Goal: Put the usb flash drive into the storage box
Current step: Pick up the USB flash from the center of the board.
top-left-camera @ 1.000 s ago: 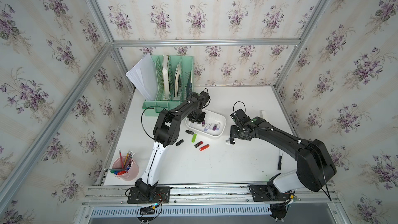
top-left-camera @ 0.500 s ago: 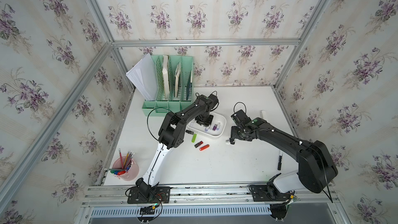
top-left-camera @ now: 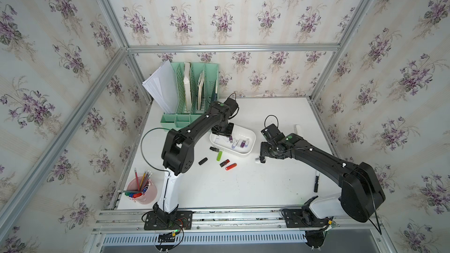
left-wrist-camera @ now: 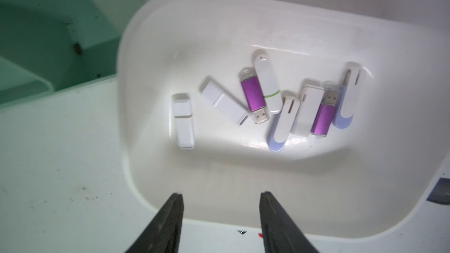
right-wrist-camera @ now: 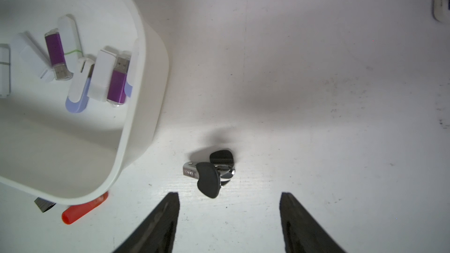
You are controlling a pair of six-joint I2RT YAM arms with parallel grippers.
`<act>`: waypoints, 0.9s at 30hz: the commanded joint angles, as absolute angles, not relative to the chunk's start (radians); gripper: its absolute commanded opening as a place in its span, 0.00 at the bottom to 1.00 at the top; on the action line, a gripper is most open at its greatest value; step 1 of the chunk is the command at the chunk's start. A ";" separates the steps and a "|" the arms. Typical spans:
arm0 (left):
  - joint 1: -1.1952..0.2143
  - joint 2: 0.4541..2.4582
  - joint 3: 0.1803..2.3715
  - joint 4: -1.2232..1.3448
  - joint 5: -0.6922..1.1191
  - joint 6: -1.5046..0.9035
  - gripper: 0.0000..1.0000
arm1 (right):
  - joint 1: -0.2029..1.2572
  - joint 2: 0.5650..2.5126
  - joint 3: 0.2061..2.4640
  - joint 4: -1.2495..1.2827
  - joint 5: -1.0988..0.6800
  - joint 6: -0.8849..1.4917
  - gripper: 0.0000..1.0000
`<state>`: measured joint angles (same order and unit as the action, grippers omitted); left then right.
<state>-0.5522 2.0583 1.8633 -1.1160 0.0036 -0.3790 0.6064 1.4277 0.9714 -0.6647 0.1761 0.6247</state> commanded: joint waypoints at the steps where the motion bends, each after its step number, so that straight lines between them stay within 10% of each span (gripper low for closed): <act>1: -0.508 1.896 1.659 -1.049 0.033 -0.347 0.66 | 0.626 1.416 0.973 -0.680 0.189 0.646 0.71; 11: -0.461 1.678 1.163 -0.830 0.088 -0.295 0.71 | 0.676 1.425 0.987 -0.687 0.192 0.662 0.71; 27: -0.411 1.779 1.108 -0.747 0.052 -0.232 0.61 | 0.756 1.473 0.989 -0.666 0.167 0.687 0.70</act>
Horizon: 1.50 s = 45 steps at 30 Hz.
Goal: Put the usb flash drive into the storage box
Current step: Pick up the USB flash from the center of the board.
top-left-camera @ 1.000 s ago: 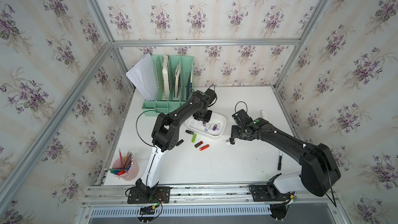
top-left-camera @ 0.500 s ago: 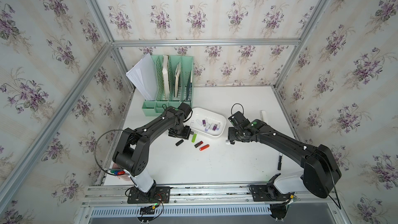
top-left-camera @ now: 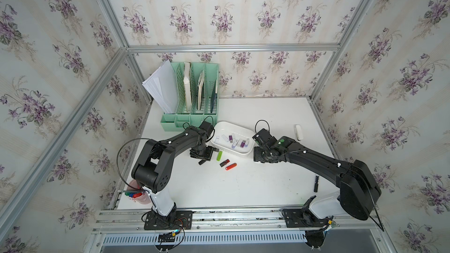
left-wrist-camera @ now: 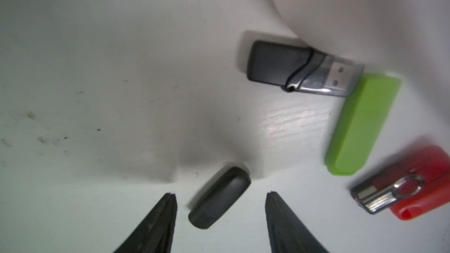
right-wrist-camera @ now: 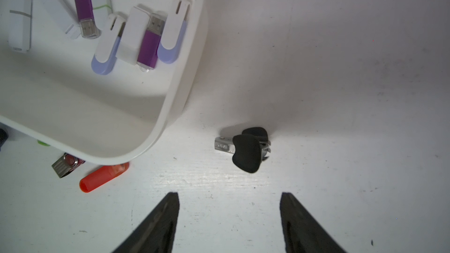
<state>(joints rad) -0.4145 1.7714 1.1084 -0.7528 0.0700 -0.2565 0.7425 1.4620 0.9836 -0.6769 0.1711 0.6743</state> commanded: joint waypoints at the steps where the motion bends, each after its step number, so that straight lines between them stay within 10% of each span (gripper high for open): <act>1: -0.409 1.782 1.107 -0.747 0.051 -0.232 0.60 | 0.767 1.483 0.990 -0.663 0.162 0.688 0.70; 45: -0.407 1.760 1.044 -0.764 0.061 -0.279 0.35 | 0.810 1.743 1.166 -0.620 0.189 0.683 0.71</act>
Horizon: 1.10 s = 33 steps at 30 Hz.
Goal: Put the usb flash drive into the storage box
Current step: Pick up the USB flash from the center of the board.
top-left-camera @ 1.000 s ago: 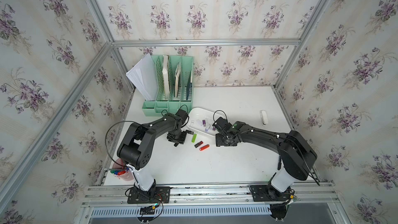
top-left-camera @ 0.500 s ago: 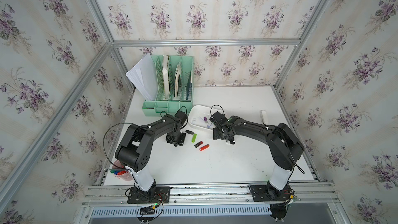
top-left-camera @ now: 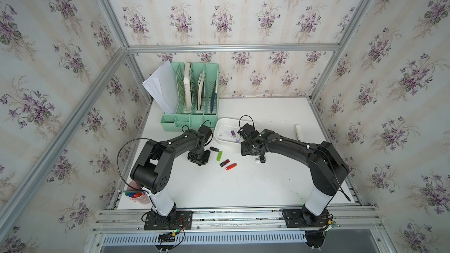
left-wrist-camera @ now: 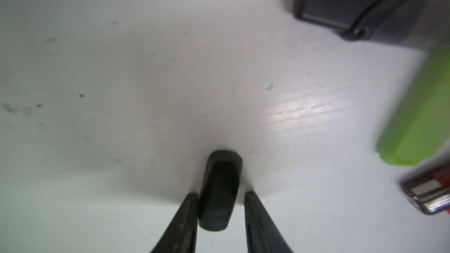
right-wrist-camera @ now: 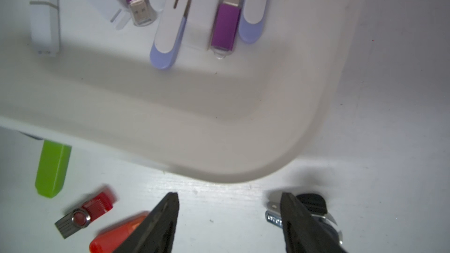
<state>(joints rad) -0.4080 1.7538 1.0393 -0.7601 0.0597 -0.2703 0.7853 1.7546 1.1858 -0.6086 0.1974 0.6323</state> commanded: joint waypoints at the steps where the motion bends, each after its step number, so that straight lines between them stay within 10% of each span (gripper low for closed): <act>1: -0.407 1.761 1.046 -0.765 0.061 -0.278 0.34 | 0.825 1.740 1.153 -0.614 0.178 0.701 0.71; 33: -0.407 1.779 1.060 -0.774 0.066 -0.273 0.30 | 0.993 1.913 1.308 -0.674 0.182 0.820 0.71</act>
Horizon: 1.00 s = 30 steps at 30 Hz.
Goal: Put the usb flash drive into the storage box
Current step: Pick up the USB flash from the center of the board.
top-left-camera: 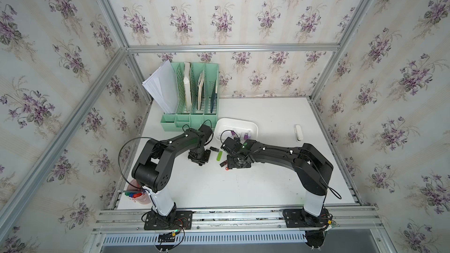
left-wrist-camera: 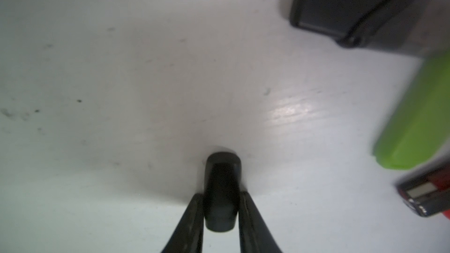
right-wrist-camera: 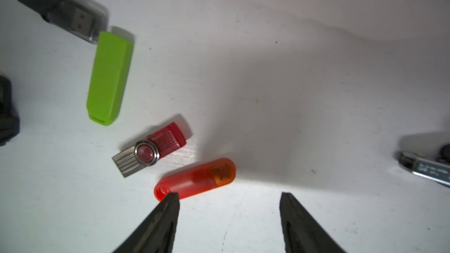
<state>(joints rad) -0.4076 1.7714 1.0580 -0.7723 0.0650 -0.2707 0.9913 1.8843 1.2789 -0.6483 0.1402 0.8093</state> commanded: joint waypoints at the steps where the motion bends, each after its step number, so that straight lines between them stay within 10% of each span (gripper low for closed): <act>1: -0.407 1.779 1.060 -0.774 0.065 -0.273 0.30 | 0.995 1.921 1.318 -0.681 0.189 0.818 0.71; 30: -0.407 1.790 1.048 -0.763 0.068 -0.273 0.29 | 1.032 2.010 1.397 -0.762 0.281 0.775 0.71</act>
<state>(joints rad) -0.4076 1.7782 1.0599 -0.7731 0.0677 -0.2699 1.0275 2.0045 1.3911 -0.7341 0.2546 0.7811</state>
